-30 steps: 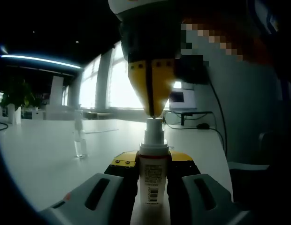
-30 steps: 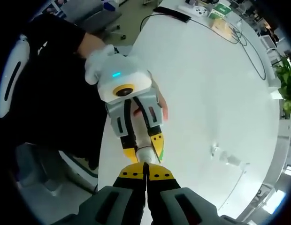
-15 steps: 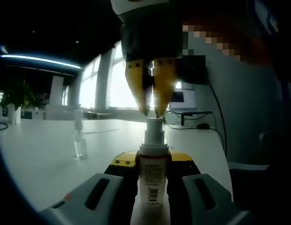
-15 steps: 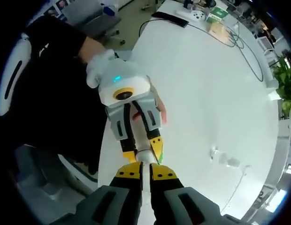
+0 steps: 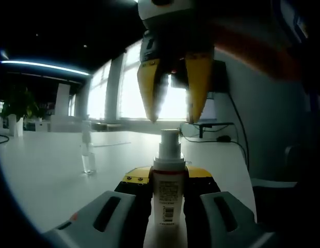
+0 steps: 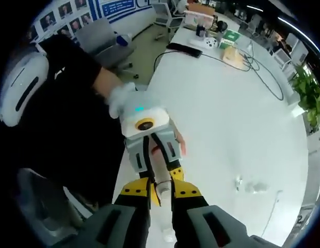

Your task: Clamp pump bottle remove cover press pump head put on cover

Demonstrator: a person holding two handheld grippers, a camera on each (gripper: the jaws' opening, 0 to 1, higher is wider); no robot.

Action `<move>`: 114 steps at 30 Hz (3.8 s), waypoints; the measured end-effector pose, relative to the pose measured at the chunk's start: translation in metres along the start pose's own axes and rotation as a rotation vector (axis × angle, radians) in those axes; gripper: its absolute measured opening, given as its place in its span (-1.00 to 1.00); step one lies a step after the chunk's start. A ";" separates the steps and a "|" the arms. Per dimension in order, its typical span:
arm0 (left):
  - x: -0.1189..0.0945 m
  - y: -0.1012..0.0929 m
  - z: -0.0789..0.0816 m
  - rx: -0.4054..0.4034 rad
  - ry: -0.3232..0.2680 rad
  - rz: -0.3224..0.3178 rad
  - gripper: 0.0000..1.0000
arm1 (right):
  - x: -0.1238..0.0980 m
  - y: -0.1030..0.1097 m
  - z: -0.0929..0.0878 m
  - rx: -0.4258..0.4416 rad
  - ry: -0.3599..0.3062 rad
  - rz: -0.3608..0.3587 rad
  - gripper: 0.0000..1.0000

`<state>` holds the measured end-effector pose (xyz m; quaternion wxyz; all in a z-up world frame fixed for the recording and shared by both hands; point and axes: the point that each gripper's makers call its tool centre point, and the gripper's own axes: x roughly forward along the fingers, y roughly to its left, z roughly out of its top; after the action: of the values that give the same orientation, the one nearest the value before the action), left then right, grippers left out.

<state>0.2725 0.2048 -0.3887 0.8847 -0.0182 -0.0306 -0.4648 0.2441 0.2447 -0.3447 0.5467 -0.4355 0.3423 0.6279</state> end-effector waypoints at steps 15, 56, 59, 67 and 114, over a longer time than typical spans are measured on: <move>0.000 0.001 0.000 0.002 0.002 0.003 -0.73 | -0.015 -0.019 0.017 0.025 -0.281 -0.132 -0.72; -0.001 0.002 -0.001 0.003 0.002 0.005 -0.73 | -0.047 -0.021 -0.022 0.366 -0.880 -0.644 -0.60; -0.001 0.001 -0.001 0.003 0.003 0.005 -0.73 | -0.057 -0.029 -0.043 0.425 -0.924 -0.691 -0.61; -0.001 0.001 -0.001 0.003 0.003 0.006 -0.73 | -0.050 -0.028 -0.057 0.454 -0.937 -0.825 -0.61; -0.002 0.001 -0.001 0.003 0.006 0.004 -0.73 | -0.067 0.011 -0.131 0.716 -1.084 -1.132 -0.64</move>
<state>0.2727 0.2066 -0.3903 0.8858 -0.0154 -0.0288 -0.4630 0.2574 0.0985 -0.3344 0.9698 0.0177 -0.0572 0.2365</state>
